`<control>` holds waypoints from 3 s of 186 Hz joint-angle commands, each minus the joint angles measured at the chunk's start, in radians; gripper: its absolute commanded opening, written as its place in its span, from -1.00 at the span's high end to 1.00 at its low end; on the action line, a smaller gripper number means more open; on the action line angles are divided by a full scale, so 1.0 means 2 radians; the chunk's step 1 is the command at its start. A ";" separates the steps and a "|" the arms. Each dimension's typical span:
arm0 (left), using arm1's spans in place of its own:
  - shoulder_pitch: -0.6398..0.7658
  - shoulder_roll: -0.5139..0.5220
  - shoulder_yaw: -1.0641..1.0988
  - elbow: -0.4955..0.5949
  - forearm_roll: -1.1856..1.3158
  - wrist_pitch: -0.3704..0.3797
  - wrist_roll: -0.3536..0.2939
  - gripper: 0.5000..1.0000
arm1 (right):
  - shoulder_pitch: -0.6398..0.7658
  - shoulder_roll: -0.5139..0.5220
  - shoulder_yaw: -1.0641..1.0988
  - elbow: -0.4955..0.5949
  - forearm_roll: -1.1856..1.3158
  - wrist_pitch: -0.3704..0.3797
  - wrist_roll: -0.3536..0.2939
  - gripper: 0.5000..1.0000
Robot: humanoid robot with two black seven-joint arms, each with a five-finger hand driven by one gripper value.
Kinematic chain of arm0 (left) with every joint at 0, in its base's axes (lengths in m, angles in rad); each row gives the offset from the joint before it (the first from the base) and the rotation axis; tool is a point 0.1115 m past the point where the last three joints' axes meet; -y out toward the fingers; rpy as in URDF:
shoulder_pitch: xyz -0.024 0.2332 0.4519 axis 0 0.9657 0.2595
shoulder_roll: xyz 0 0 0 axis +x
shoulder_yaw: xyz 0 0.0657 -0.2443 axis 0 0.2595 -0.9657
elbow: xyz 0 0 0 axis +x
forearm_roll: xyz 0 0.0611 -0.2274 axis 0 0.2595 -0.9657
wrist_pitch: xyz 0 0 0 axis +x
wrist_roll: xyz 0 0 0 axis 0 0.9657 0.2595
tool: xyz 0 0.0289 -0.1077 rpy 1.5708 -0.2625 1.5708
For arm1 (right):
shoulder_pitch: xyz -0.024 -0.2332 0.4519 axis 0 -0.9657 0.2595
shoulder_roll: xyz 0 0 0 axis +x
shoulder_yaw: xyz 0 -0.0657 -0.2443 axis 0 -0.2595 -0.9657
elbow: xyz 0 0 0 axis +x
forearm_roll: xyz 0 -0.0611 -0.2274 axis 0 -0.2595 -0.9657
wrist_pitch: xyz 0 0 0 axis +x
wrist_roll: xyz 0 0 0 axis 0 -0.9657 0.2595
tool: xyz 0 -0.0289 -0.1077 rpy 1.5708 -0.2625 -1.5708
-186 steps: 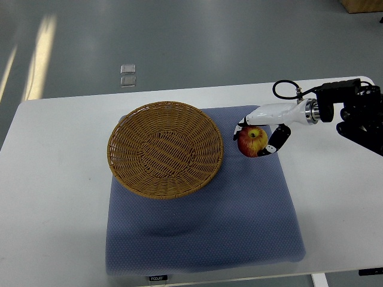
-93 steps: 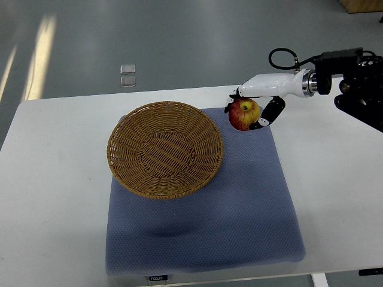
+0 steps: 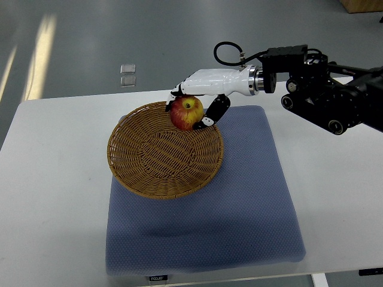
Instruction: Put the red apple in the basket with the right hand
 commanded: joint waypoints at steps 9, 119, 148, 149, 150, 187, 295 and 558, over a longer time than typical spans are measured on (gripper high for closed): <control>0.000 0.000 0.000 0.000 0.000 0.000 0.000 -1.00 | -0.022 0.034 0.000 -0.016 -0.001 -0.003 0.000 0.21; 0.000 0.000 -0.001 0.000 0.000 0.000 0.000 -1.00 | -0.071 0.074 -0.001 -0.075 -0.002 -0.031 -0.017 -0.12; 0.000 0.000 0.000 0.000 0.000 0.000 0.000 -1.00 | -0.071 0.074 -0.001 -0.075 -0.002 -0.032 -0.017 -0.21; 0.000 0.000 0.000 0.000 0.000 0.000 0.000 -1.00 | -0.071 0.074 -0.001 -0.075 -0.002 -0.032 -0.017 -0.21; 0.000 0.000 0.000 0.000 0.000 0.000 0.000 -1.00 | -0.071 0.074 -0.001 -0.075 -0.002 -0.032 -0.018 -0.29; 0.000 0.000 0.000 0.000 0.000 0.000 0.000 -1.00 | -0.071 0.074 0.000 -0.075 -0.001 -0.035 -0.018 -0.44; 0.000 0.000 0.000 0.000 0.000 0.000 0.000 -1.00 | -0.052 0.022 0.042 -0.072 0.009 -0.048 -0.017 -0.65; 0.000 0.000 0.000 0.000 0.000 0.000 0.000 -1.00 | -0.197 0.002 0.194 -0.127 0.746 -0.060 -0.018 -0.65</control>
